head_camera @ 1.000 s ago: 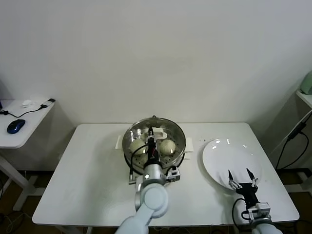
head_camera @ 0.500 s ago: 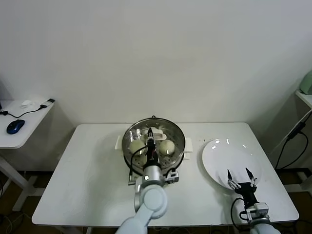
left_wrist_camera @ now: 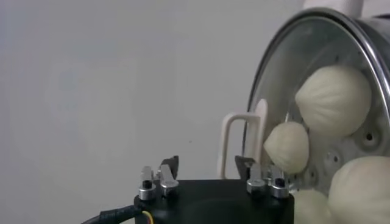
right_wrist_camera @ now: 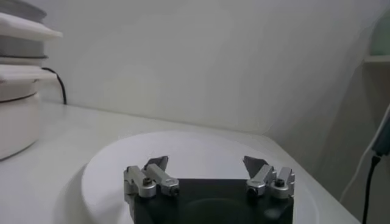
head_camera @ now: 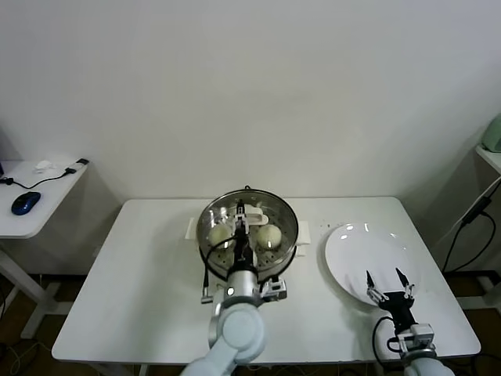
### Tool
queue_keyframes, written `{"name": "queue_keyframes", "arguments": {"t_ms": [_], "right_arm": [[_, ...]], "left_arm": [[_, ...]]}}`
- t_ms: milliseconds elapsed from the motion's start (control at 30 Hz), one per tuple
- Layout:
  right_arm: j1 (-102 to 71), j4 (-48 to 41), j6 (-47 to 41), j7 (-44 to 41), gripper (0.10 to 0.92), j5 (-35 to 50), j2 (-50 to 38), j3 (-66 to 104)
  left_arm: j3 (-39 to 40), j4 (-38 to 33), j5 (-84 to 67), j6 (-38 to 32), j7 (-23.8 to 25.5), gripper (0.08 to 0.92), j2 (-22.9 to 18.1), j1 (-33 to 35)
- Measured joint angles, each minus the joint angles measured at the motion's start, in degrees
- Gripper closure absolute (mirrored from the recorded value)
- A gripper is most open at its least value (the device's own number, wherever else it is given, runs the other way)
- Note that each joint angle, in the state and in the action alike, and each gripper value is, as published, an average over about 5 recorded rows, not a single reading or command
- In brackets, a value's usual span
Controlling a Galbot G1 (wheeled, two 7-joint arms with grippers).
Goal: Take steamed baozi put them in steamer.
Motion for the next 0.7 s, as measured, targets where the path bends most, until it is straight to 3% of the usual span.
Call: {"name": "queue_keyframes", "arguments": {"t_ms": [267,500,700], "right_arm": [[-0.63,2.36,-0.18,0.28,0.203,1.36,-0.11,0.16],[-0.51,3.36,0.4,0.33,0.203,2.21,0.62,0.04],[-0.02,3.48,0.71,0.39,0.203,2.18,1.42,-0.48]], "left_arm": [[-2.72,-7.77,-12.82,-6.41,-5.78,0.189,3.3,4.74],[-10.89,-13.3,-35.08,-18.23,-14.08,0.177,4.28,10.07],[-22.73,-13.01,-58.21,-26.4,-18.24,0.177,5.73,14.12]]}}
